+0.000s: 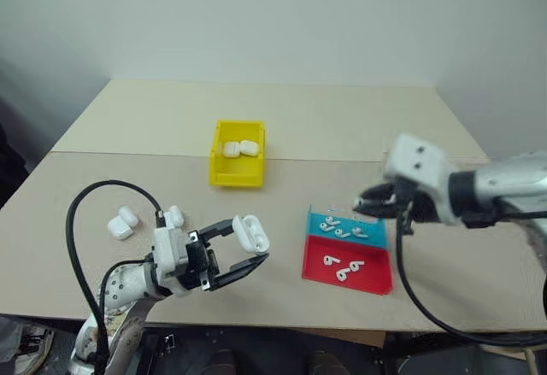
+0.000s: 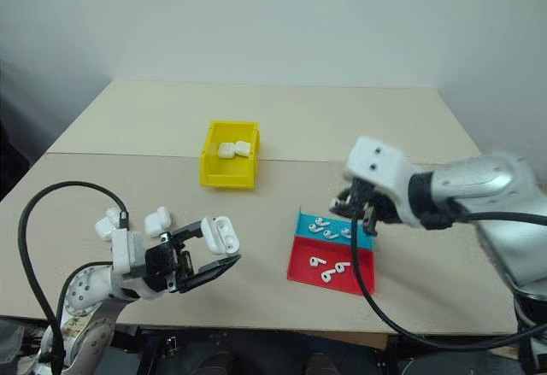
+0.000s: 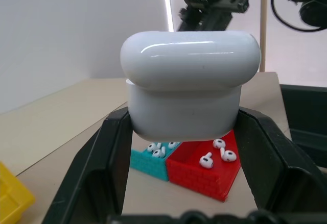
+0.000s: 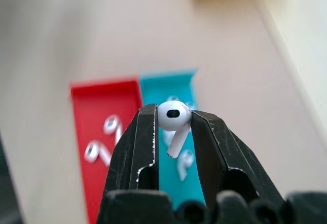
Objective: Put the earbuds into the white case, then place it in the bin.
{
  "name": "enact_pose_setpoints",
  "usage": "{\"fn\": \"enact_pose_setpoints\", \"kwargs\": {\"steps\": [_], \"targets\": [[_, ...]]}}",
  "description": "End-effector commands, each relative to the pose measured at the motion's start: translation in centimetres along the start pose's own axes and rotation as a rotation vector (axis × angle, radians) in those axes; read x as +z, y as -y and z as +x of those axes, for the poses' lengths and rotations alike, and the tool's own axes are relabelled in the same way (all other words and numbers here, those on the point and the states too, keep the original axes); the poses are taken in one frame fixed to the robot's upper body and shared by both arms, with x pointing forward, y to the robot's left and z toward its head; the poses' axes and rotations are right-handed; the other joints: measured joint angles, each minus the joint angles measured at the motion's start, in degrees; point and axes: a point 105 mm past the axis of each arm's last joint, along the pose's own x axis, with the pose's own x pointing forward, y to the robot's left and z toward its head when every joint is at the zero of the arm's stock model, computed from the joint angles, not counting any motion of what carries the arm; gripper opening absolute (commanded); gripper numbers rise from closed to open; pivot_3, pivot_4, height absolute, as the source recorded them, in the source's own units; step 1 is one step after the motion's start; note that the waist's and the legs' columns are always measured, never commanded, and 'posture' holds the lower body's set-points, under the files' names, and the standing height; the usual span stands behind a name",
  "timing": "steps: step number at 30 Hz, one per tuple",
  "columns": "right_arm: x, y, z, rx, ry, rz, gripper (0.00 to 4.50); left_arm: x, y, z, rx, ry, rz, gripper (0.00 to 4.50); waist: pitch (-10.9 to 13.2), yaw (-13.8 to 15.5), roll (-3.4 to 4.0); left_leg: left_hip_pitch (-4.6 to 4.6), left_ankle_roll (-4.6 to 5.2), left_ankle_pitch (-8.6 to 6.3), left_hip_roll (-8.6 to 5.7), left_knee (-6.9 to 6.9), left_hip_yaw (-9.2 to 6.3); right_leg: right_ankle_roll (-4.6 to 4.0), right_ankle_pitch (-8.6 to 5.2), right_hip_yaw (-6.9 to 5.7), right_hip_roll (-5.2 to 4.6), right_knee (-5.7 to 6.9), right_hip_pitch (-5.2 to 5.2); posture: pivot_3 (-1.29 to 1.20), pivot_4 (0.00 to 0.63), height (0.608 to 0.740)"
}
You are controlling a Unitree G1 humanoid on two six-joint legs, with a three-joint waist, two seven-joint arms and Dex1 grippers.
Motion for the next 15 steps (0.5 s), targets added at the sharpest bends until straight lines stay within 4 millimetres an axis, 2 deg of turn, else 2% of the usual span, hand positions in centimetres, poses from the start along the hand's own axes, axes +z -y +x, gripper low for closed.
{"fn": "enact_pose_setpoints", "kwargs": {"steps": [1,3,6,11,15], "targets": [[3.9,0.5,-1.4,-0.072,0.349,-0.093,1.12,1.9,0.5,1.4,-0.090,0.097,-0.034,2.72,0.0,-0.1,0.00,0.00,0.00,0.00,-0.01,0.01,-0.01,0.02,0.01,0.00,0.00,0.00,0.00,0.00,0.150,0.740],[5.4,0.1,-1.8,-0.070,0.559,-0.101,1.12,2.4,0.7,2.0,-0.133,0.127,-0.080,2.72,0.0,-0.1,-0.02,0.01,0.00,0.00,0.00,0.04,-0.05,0.06,0.05,0.01,0.05,0.00,0.05,0.00,0.150,0.740],[6.7,-1.0,-2.0,-0.007,0.763,-0.095,1.12,2.9,0.9,2.7,-0.199,0.146,-0.132,2.72,0.0,-0.1,-0.02,0.04,0.00,0.01,0.00,0.03,-0.06,0.07,0.07,0.01,0.05,-0.01,0.11,0.00,0.150,0.740],[8.1,-1.9,-2.0,0.089,0.972,-0.061,1.12,4.0,1.0,3.1,-0.276,0.176,-0.180,2.72,0.0,-0.2,-0.01,0.08,0.00,0.01,0.00,0.02,-0.08,0.06,0.07,0.00,0.04,-0.01,0.16,0.00,0.150,0.740],[8.6,-3.0,-2.2,0.194,1.070,-0.065,1.12,4.4,1.2,3.1,-0.339,0.166,-0.172,2.72,0.0,-0.2,0.00,0.13,0.00,0.01,0.00,0.02,-0.09,0.05,0.08,-0.01,0.05,0.00,0.21,0.00,0.150,0.740]]}}
